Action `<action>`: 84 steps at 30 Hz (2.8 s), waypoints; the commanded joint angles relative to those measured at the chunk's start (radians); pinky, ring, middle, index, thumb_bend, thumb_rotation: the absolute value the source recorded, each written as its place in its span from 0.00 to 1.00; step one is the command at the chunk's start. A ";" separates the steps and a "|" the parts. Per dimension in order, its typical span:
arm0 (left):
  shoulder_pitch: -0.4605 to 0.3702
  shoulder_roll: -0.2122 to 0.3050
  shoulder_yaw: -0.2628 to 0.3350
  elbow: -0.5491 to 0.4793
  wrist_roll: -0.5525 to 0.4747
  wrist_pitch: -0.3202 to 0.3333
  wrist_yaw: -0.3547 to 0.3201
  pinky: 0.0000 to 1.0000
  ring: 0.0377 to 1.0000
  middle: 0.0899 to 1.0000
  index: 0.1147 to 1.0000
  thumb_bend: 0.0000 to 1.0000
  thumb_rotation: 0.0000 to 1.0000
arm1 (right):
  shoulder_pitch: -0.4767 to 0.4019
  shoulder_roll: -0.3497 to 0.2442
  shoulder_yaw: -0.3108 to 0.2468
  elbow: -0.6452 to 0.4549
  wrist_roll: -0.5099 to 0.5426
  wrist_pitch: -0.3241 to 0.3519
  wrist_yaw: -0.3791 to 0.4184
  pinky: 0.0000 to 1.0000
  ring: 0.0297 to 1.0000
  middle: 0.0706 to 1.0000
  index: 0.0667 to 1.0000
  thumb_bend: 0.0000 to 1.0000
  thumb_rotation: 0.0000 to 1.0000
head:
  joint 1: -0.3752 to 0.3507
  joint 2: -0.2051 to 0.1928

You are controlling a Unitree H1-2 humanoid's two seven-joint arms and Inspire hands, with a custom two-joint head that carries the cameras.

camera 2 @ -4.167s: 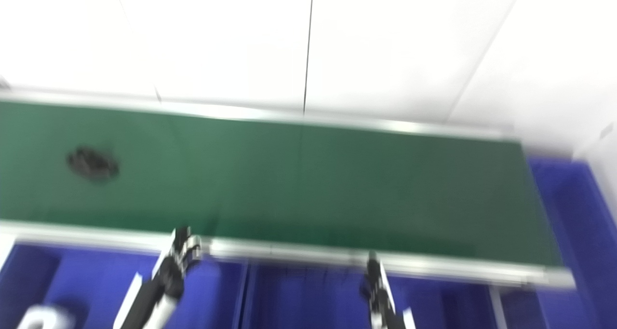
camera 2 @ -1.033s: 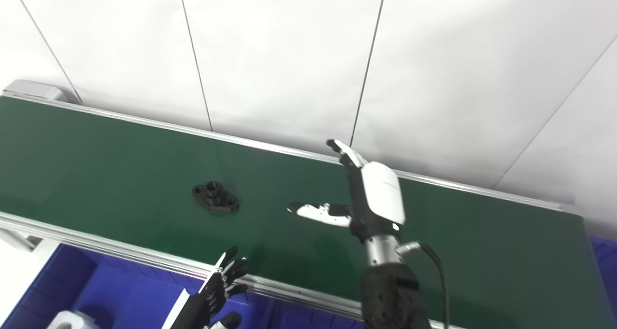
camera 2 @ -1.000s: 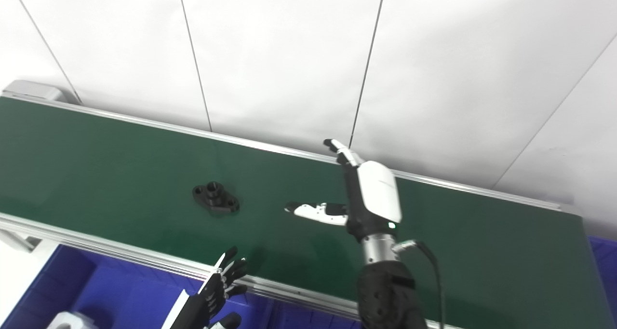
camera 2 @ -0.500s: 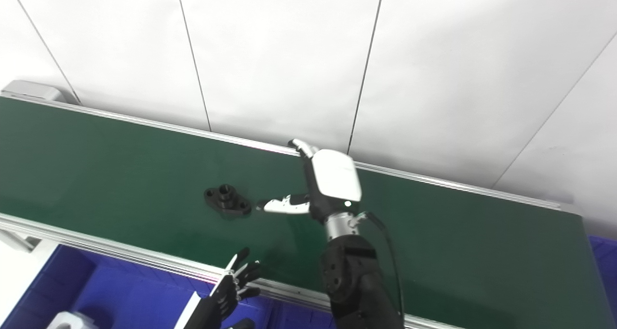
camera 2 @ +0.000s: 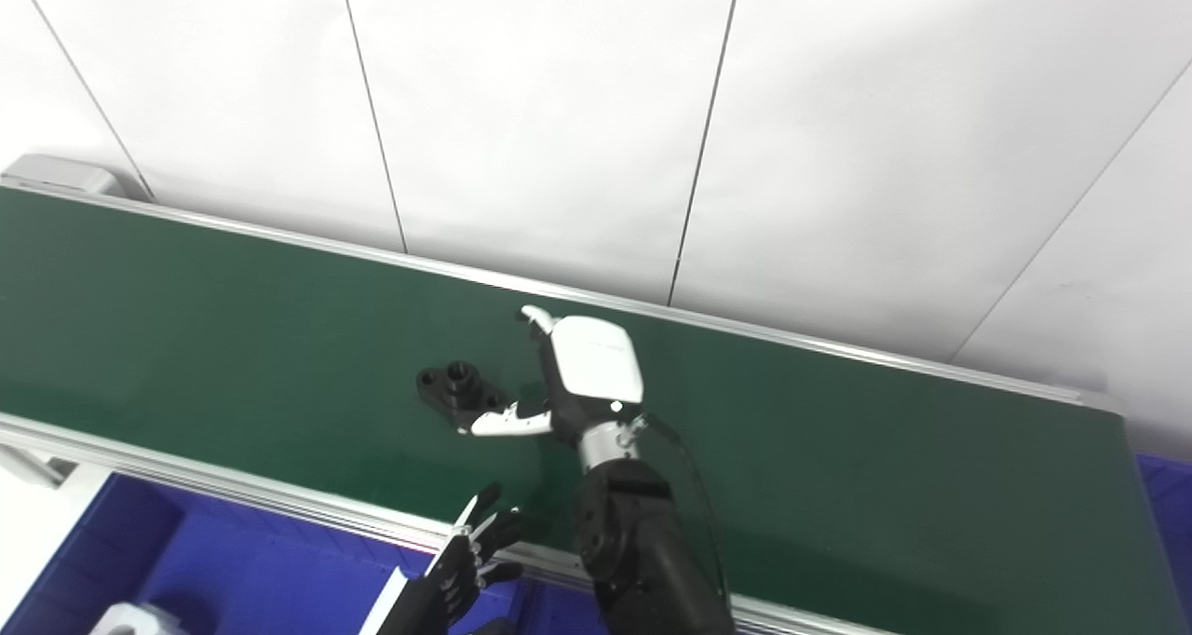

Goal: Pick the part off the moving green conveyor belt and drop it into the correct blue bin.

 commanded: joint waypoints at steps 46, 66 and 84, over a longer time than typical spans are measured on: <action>0.047 -0.043 -0.050 -0.077 0.043 0.008 0.048 0.76 0.87 0.89 1.00 0.70 0.66 | -0.081 -0.064 0.191 0.360 0.038 -0.013 -0.226 0.09 0.12 0.17 0.29 0.59 0.53 | 0.030 0.043; 0.037 0.001 -0.007 -0.095 0.011 0.011 0.037 0.81 0.90 0.91 1.00 0.69 0.74 | 0.037 -0.145 0.115 -0.189 0.097 -0.041 -0.187 0.09 0.11 0.15 0.31 0.52 0.34 | -0.115 0.052; 0.047 0.112 0.068 -0.170 -0.117 0.068 -0.037 0.89 0.96 0.97 1.00 0.70 0.86 | 0.188 -0.192 0.009 -0.819 -0.086 0.047 0.158 0.09 0.12 0.16 0.34 0.56 0.34 | -0.362 0.127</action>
